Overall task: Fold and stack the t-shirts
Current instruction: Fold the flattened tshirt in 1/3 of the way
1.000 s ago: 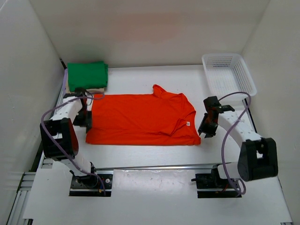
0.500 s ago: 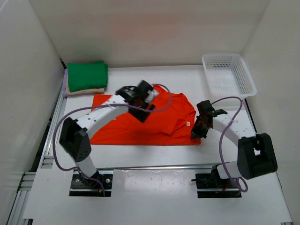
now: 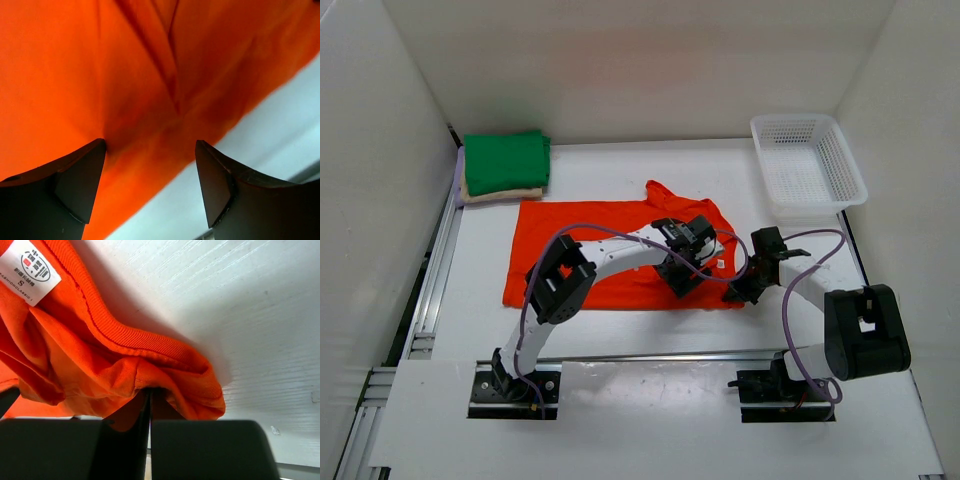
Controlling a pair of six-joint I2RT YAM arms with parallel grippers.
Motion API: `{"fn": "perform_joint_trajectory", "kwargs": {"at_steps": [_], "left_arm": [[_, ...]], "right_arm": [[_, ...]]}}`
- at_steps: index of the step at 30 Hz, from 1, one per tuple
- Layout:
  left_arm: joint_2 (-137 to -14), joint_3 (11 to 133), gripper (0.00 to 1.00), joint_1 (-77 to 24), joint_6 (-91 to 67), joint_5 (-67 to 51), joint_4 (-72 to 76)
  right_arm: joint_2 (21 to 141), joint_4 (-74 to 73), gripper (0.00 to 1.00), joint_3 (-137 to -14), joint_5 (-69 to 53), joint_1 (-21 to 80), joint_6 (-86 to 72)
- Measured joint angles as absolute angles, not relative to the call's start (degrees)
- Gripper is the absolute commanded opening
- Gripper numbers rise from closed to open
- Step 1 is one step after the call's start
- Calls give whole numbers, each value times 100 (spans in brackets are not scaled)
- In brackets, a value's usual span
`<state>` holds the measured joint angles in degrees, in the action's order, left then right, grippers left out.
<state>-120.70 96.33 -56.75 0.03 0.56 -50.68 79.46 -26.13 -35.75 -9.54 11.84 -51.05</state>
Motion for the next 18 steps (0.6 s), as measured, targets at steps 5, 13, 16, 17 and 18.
{"fn": "perform_joint_trajectory", "kwargs": {"at_steps": [5,13,16,17,18], "left_arm": [[-12475,9920,72,-5682,3,19,-4963],[-12582,10193,54,-5673,3,104,-4917],[-12582,10195,45,-5675,-1,104,-4921],[-12582,10195,36,-5675,-5,104,-4923],[-12582,10195,27,-5675,-23,106,-4921]], "right_arm": [[7865,-2486,0,-3465,-1013,1162,-5122],[7767,-2381,0,-3354,-1066,1127,-5122],[7754,-2381,0,-3347,-1057,1127,-5103],[7754,-2379,0,-3347,-1057,1127,-5089],[7754,-2381,0,-3347,-1055,1127,-5081]]}}
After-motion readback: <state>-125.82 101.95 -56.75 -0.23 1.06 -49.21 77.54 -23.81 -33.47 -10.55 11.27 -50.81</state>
